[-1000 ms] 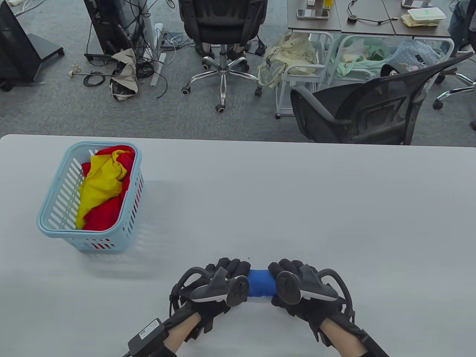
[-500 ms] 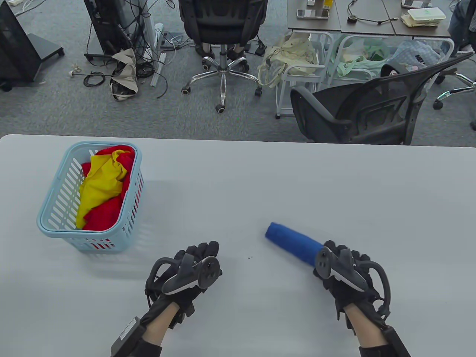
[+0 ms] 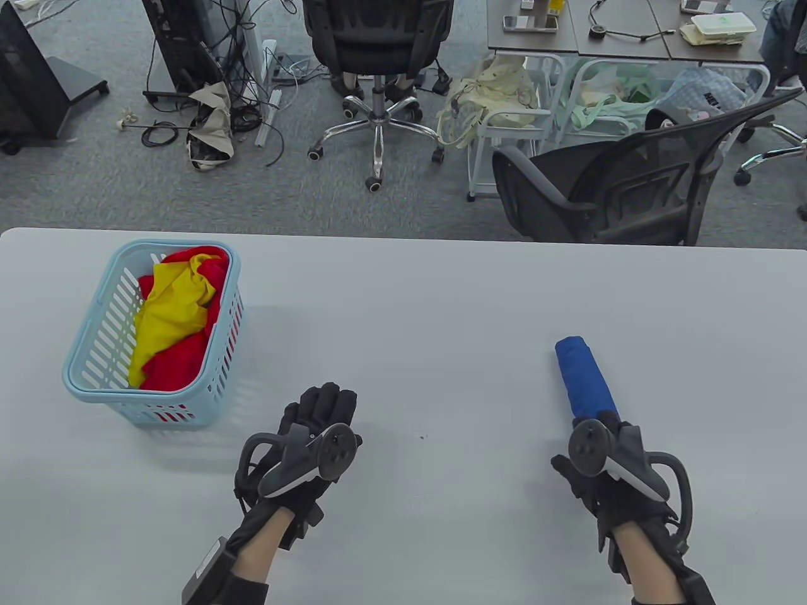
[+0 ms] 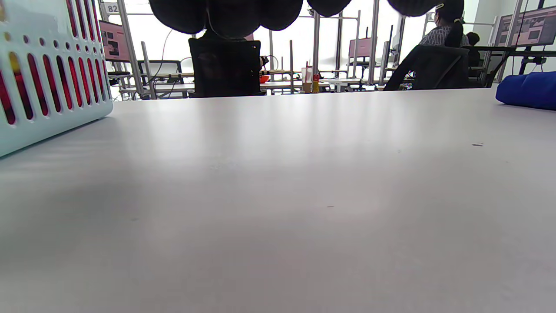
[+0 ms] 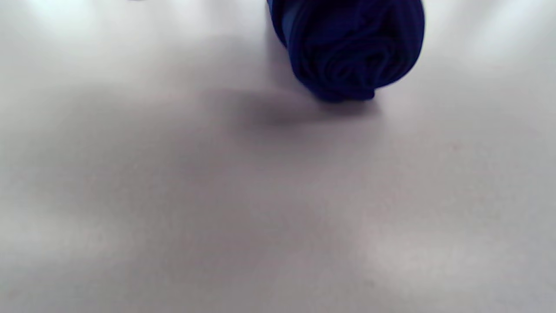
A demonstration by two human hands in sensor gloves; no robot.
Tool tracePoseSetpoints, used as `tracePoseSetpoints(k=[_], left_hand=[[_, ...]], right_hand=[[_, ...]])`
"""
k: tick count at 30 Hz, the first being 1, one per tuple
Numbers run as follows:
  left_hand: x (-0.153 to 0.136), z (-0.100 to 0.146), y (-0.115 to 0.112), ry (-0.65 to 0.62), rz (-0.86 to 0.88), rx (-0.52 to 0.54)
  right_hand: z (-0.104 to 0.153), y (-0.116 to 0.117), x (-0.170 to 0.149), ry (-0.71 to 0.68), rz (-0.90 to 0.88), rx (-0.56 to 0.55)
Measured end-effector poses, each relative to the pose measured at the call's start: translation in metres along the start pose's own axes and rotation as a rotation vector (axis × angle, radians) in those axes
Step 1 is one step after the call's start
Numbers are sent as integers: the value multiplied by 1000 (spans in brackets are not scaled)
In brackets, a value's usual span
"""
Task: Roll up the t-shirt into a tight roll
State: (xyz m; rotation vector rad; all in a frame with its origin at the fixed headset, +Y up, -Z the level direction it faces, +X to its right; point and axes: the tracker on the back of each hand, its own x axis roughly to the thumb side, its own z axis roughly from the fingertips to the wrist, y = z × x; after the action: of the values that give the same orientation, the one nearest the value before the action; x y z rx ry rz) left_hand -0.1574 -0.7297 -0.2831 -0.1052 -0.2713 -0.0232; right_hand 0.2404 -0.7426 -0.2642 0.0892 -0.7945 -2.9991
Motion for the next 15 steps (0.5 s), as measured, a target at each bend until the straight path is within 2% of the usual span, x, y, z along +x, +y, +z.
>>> tracePoseSetpoints(k=[4, 9, 12, 15], left_hand=[[0, 2, 4, -1, -7, 18], [0, 5, 5, -27, 14, 33], [-1, 7, 8, -56, 130, 99], [-2, 8, 10, -50, 125, 114]], right_hand=[[-24, 6, 10, 115, 198, -17], [-55, -10, -5, 193, 169, -10], [-72, -27, -19, 200, 80, 27], [-92, -40, -35, 204, -8, 57]])
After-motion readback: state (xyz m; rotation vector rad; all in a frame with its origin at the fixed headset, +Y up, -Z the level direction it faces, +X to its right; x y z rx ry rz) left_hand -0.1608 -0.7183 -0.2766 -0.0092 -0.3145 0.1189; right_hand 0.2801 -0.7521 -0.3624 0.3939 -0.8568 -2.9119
